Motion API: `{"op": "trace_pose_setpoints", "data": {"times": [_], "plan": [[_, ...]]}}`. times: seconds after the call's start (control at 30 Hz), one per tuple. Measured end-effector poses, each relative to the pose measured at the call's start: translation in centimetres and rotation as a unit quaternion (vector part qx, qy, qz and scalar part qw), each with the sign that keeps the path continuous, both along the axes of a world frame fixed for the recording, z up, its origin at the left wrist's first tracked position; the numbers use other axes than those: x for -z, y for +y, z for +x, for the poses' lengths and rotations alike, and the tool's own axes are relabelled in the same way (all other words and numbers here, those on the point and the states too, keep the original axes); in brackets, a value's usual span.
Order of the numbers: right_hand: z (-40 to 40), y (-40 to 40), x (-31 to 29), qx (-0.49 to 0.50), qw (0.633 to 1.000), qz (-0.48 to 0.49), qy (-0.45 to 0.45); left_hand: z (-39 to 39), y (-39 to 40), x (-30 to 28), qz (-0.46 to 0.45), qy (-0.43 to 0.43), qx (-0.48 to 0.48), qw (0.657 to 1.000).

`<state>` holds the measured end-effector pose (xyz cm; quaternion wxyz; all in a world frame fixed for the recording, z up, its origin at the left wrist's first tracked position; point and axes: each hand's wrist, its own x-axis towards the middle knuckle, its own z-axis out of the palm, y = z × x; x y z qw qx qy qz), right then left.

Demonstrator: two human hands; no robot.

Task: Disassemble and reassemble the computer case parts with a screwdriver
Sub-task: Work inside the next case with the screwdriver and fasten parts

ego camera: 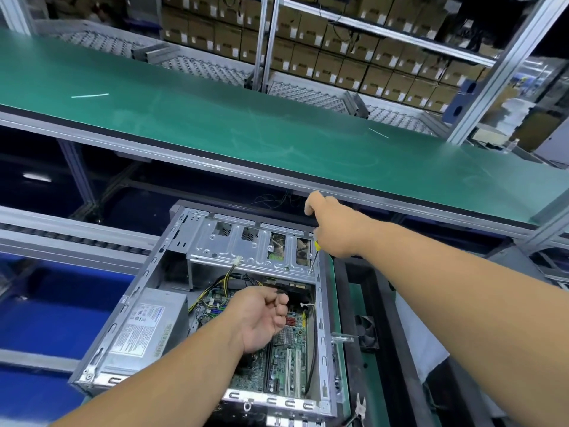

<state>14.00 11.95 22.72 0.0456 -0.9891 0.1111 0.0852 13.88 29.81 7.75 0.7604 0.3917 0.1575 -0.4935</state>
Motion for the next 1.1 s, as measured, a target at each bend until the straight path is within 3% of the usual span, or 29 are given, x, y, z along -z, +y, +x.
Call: {"op": "trace_pose_setpoints", "data": {"times": [0.1, 0.27, 0.47, 0.6, 0.77, 0.93, 1.1], "plan": [[0.0, 0.0, 0.6, 0.021, 0.993, -0.112, -0.039, 0.1, -0.1, 0.3, 0.008, -0.009, 0.004, 1.000], [0.0, -0.6, 0.0, 0.011, 1.000, 0.018, -0.002, 0.2, 0.0, 1.3, 0.066, -0.046, -0.001, 0.997], [-0.2, -0.3, 0.8, 0.032, 0.991, -0.123, -0.047, -0.1, -0.3, 1.5, 0.096, -0.077, -0.012, 0.992], [-0.3, -0.2, 0.3, 0.018, 1.000, 0.001, -0.018, -0.1, 0.0, 1.3, 0.084, -0.085, -0.026, 0.993], [-0.9, -0.1, 1.6, 0.069, 0.992, -0.066, -0.084, -0.4, 0.0, 0.8, 0.102, -0.128, -0.001, 0.987], [-1.4, -0.7, 1.7, 0.049, 0.995, 0.037, -0.079, -0.1, 0.0, 0.9, 0.105, -0.145, -0.031, 0.983], [-1.9, -0.6, 2.2, 0.085, 0.985, 0.022, -0.151, -0.1, 0.1, 0.8, 0.083, -0.145, -0.037, 0.985]]}}
